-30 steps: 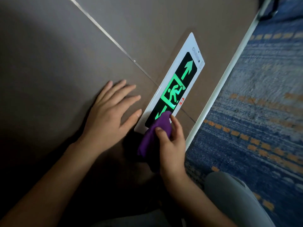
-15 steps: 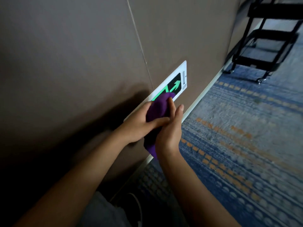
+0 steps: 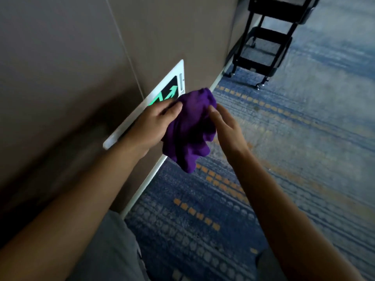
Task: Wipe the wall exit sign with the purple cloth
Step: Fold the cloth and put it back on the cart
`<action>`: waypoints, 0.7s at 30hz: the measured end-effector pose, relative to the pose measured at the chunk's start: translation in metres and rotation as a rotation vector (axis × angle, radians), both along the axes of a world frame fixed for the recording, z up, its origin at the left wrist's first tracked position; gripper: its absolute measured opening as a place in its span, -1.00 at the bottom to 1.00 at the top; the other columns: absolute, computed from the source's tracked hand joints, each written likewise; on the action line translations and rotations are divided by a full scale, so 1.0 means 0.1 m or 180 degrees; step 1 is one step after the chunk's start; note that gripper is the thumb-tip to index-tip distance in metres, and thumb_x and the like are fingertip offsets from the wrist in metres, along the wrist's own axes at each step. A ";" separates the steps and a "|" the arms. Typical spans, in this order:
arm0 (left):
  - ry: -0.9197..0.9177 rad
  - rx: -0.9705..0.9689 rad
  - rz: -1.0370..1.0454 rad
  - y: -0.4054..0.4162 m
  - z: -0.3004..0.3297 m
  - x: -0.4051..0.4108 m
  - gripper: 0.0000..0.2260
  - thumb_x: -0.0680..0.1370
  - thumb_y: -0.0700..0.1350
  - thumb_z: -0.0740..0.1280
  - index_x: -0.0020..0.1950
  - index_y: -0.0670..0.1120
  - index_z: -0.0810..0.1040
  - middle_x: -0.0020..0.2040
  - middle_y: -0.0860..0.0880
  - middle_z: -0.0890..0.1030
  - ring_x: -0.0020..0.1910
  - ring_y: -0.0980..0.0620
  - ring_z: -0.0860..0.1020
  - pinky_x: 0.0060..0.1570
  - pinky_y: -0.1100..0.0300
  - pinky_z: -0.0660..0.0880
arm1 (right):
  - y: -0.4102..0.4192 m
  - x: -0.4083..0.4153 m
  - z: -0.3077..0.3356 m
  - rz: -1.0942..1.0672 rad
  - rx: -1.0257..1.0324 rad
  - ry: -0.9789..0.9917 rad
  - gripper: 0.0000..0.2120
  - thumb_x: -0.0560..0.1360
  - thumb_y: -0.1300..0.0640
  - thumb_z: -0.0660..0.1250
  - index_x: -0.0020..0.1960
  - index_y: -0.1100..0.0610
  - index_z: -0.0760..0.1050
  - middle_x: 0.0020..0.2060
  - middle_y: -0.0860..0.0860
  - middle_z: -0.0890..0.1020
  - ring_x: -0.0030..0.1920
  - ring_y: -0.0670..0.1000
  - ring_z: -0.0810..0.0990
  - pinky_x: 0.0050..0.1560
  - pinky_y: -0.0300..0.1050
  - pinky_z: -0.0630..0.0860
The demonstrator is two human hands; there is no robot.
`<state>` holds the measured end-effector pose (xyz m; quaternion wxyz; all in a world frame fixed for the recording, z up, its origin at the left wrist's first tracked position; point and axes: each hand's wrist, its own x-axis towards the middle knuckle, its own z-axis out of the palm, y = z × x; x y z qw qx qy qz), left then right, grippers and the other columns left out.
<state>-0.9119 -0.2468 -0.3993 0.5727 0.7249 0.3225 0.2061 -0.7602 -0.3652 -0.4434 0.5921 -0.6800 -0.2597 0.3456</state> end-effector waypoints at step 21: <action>0.0129 0.0100 -0.0637 -1.07 3.88 1.07 -0.82 0.66 -0.06 0.38 0.19 -0.08 0.71 0.00 0.09 0.73 0.02 0.21 0.65 0.18 0.19 0.57 | -1.67 0.74 3.96 -0.0668 -0.0106 0.0290 -0.76 0.62 -0.05 0.36 0.12 0.09 0.64 -0.11 -0.02 0.73 -0.02 -0.07 0.69 -0.01 -0.04 0.62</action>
